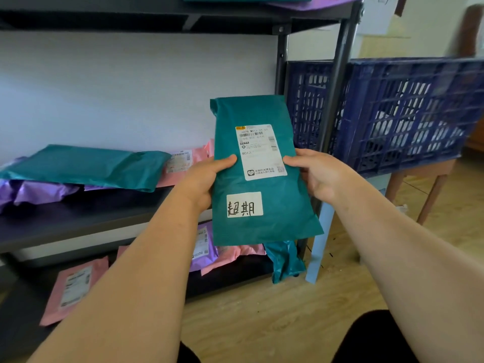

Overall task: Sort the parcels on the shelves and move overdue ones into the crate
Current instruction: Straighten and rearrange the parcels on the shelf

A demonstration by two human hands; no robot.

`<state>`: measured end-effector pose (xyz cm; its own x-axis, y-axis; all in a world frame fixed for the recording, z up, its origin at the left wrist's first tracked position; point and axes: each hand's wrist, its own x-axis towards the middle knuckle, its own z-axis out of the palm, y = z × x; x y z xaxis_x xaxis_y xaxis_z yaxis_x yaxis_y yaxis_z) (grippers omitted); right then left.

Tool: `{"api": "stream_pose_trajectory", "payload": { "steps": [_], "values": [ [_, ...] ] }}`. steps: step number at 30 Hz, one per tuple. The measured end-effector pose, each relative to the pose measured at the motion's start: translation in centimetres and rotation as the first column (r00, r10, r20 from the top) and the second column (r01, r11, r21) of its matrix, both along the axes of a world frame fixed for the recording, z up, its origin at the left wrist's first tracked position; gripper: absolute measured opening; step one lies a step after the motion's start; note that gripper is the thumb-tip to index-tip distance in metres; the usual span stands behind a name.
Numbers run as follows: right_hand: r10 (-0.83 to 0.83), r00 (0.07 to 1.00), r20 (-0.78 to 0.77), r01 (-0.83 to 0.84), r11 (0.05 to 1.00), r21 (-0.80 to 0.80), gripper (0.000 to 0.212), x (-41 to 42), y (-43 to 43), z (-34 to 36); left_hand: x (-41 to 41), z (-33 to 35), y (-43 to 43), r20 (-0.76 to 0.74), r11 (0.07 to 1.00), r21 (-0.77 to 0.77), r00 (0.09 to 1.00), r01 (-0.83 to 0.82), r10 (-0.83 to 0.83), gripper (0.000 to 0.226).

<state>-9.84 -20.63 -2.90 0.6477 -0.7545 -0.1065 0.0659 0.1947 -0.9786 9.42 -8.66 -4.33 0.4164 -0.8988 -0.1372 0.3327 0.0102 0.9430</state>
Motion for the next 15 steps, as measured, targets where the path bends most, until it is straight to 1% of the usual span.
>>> {"api": "stream_pose_trajectory", "payload": {
  "steps": [2,6,10,12,15],
  "values": [
    [0.003,1.000,-0.017,-0.004,1.000,-0.029,0.052,-0.11,-0.21,-0.20,0.23,-0.05,0.09,-0.008,1.000,-0.007,1.000,0.013,-0.013,0.033],
    [-0.010,1.000,-0.028,0.008,0.997,-0.076,0.033,-0.12,-0.07,-0.25,0.24,-0.02,0.25,-0.012,0.999,-0.028,1.000,0.028,-0.029,0.030],
    [-0.029,0.999,-0.044,0.026,0.997,-0.073,0.023,0.04,0.23,-0.18,0.43,-0.13,0.34,0.037,1.000,-0.028,0.999,0.008,-0.007,0.031],
    [-0.031,0.998,-0.062,0.026,0.997,-0.074,0.022,0.11,0.41,-0.13,0.45,-0.07,0.46,0.052,1.000,-0.018,0.999,0.009,-0.008,0.030],
    [-0.017,0.997,-0.078,0.011,0.997,-0.077,0.029,0.17,0.56,-0.21,0.39,-0.08,0.57,0.048,1.000,-0.006,0.999,0.017,-0.017,0.031]
  ]
}}
